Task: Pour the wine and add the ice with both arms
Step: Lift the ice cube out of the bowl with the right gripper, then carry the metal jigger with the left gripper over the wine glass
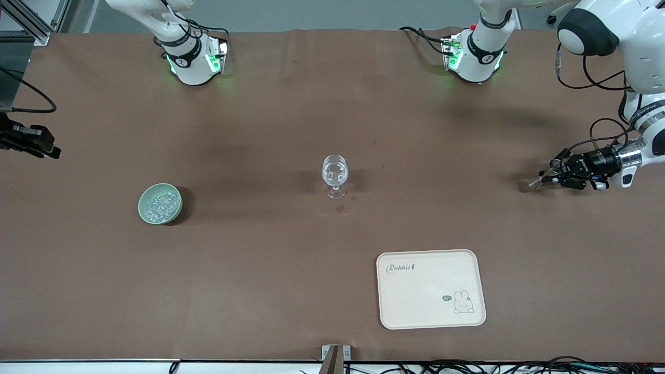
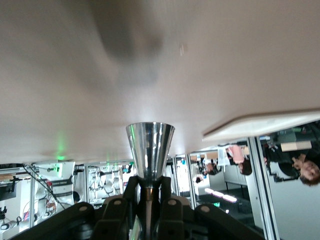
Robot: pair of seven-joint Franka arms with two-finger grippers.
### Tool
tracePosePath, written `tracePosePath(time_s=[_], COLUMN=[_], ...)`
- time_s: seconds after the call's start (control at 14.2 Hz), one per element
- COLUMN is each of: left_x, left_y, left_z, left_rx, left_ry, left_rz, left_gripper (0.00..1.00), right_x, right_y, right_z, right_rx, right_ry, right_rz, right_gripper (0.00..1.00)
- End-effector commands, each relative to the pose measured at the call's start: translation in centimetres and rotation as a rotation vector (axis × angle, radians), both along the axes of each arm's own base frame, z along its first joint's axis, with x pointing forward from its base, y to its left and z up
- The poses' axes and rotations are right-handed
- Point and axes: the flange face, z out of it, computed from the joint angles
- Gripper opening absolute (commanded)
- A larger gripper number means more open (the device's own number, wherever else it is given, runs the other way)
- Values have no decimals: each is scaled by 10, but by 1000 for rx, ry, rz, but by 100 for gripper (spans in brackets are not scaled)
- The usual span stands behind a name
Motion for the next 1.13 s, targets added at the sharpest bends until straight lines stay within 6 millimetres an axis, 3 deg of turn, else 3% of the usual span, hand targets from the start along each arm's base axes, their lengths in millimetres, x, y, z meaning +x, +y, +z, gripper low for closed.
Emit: tracePosePath(time_s=[0.0,0.28,0.77,0.98,1.06], left_x=[13,44,64,81,88], left_y=[-29,-70,-136,-188,-221], left_z=[41,81,161,190,204], left_rx=[-49,-54,-27,40,95], left_ry=[24,89,-54,-46,-37], left_rz=[23,8,-180,-219,-255], left_gripper=[2,2,0,0,0], right_x=[-4,-4,-5,-5,-5], right_y=[1,-2,-5,-5,-5], right_z=[6,5,4,4,4], right_rx=[6,4,5,5,5], right_ry=[-5,-5,0,1,1], right_rz=[3,-4,-2,-2,-2], right_gripper=[1,1,1,1,1])
